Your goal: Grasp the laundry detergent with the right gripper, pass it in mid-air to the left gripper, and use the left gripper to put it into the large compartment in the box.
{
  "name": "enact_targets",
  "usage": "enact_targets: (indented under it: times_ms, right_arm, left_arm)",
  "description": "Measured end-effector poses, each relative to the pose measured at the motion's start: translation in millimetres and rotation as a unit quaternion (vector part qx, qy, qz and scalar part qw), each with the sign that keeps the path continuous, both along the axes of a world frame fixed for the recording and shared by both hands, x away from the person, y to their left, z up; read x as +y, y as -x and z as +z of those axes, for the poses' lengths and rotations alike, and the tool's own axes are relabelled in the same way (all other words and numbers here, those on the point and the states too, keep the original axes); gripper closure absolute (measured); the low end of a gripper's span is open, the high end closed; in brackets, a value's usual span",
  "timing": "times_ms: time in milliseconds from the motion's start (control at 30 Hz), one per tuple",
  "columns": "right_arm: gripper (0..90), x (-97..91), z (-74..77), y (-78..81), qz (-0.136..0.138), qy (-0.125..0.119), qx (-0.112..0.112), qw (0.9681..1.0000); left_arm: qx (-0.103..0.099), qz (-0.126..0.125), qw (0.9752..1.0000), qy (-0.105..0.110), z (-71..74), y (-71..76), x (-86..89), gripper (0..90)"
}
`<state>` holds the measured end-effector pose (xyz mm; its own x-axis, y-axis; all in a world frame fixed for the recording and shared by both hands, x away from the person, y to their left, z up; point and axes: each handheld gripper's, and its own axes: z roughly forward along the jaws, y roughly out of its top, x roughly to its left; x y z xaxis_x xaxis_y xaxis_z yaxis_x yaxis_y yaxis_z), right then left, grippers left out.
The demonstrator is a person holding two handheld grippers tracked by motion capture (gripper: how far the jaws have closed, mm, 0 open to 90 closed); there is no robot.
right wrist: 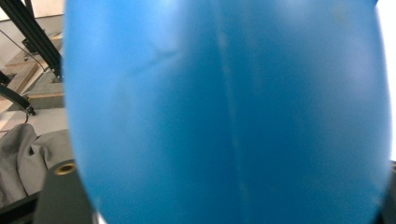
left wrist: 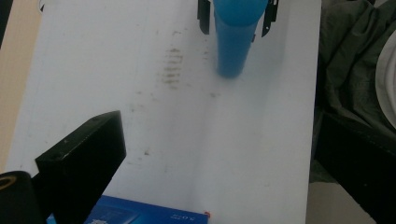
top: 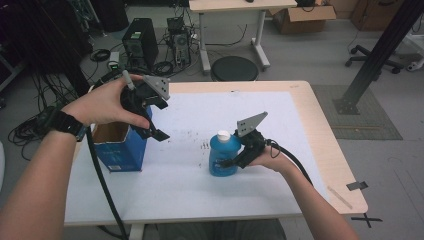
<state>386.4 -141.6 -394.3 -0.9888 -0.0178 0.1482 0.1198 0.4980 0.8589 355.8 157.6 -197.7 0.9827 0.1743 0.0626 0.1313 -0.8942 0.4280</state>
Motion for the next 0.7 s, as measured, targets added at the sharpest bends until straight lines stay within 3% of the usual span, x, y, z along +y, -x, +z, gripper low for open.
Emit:
enact_targets:
  times_ms: [700]
  right_arm:
    - [32.6,0.3,-0.7,0.3,0.006,-0.009,-0.001,0.9999]
  left_arm:
    - [0.000,0.000,1.0000,0.001,-0.2,0.1,0.0,3.4]
